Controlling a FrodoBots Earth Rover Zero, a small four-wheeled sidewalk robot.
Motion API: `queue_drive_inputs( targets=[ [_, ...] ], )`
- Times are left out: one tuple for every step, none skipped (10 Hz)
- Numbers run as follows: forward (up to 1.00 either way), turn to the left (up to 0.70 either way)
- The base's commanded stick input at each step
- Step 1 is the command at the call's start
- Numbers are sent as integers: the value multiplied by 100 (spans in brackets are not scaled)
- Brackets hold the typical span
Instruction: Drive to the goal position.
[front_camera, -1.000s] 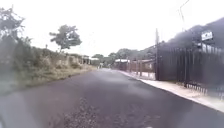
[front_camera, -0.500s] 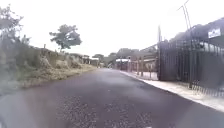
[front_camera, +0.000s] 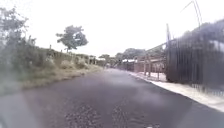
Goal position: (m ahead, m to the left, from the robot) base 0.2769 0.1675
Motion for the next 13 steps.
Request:
queue_drive_inputs(
  targets=[
    [50,24],
    [50,21],
    [50,18],
    [50,14],
    [50,11],
    [50,8],
    [50,5],
    [50,2],
    [50,0],
    [50,0],
    [50,0],
    [50,0],
    [50,0]
  ],
)
